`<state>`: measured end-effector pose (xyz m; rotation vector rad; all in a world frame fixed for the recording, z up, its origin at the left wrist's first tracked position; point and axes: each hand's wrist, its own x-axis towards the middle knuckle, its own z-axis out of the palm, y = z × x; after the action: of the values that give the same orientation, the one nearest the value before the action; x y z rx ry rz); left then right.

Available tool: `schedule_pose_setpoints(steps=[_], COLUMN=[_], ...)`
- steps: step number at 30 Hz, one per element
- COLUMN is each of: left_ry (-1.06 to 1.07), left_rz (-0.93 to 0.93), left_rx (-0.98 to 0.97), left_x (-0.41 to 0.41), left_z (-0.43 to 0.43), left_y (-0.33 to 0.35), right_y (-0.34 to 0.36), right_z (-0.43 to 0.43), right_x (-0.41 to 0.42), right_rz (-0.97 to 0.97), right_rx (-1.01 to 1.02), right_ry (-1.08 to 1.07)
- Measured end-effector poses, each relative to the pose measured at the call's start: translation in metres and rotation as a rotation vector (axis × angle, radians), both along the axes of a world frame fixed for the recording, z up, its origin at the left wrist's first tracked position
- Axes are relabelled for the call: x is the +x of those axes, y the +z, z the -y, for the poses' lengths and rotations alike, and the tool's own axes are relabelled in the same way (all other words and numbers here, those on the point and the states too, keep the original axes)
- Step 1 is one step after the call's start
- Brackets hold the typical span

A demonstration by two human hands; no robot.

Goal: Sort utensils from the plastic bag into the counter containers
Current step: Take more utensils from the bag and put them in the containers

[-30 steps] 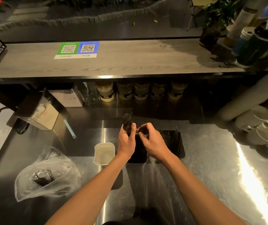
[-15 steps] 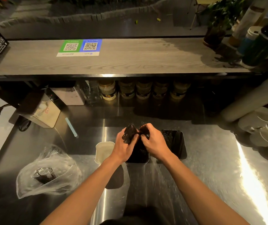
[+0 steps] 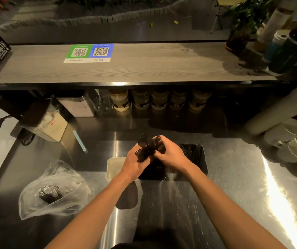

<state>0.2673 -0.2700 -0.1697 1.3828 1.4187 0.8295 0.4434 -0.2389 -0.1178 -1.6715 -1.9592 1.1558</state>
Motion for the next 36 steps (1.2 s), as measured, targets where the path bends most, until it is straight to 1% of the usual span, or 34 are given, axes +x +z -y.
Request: schedule_pose_setpoints(steps=[6, 9, 11, 12, 14, 17, 21, 24, 26, 28, 31, 34, 36], left_ry=[0.037, 0.011, 0.017, 0.014, 0.008, 0.028, 0.047, 0.034, 0.044, 0.064, 0.065, 0.044, 0.044], left_rz=[0.014, 0.011, 0.039, 0.042, 0.019, -0.013, -0.070, -0.112, -0.118, -0.113, -0.127, -0.179, -0.208], left_rx=[-0.020, -0.030, -0.006, 0.020, 0.063, 0.086, 0.110, 0.136, 0.131, 0.116, 0.131, 0.179, 0.212], left_x=[-0.003, -0.004, -0.004, -0.003, -0.001, 0.002, 0.000, -0.003, -0.004, -0.003, -0.002, -0.004, -0.004], left_z=[-0.002, -0.004, -0.003, -0.003, -0.002, -0.001, -0.002, -0.001, 0.000, 0.002, 0.002, 0.004, 0.005], left_y=[-0.003, -0.002, 0.005, 0.008, 0.014, 0.014, 0.008, 0.005, 0.002, 0.005, 0.010, 0.009, 0.007], right_y=[-0.005, -0.007, -0.004, -0.002, -0.002, -0.007, -0.008, -0.012, -0.013, -0.014, -0.015, -0.013, -0.011], right_z=[0.005, 0.003, 0.001, 0.001, 0.002, 0.003, 0.001, 0.003, 0.005, 0.005, 0.009, 0.016, 0.020], right_x=[-0.004, -0.001, 0.002, 0.002, 0.001, -0.002, 0.000, 0.000, 0.000, 0.000, 0.000, -0.002, -0.003], right_rz=[-0.041, -0.034, -0.049, -0.091, -0.138, -0.111, -0.049, -0.022, -0.008, 0.048, 0.122, 0.087, 0.024], right_rx=[0.022, 0.024, 0.057, 0.051, 0.049, 0.106, 0.107, 0.154, 0.110, 0.087, 0.186, 0.191, 0.194], right_ry=[0.016, -0.008, -0.016, -0.016, -0.013, -0.024, -0.029, -0.018, 0.007, 0.039, 0.054, 0.088, 0.048])
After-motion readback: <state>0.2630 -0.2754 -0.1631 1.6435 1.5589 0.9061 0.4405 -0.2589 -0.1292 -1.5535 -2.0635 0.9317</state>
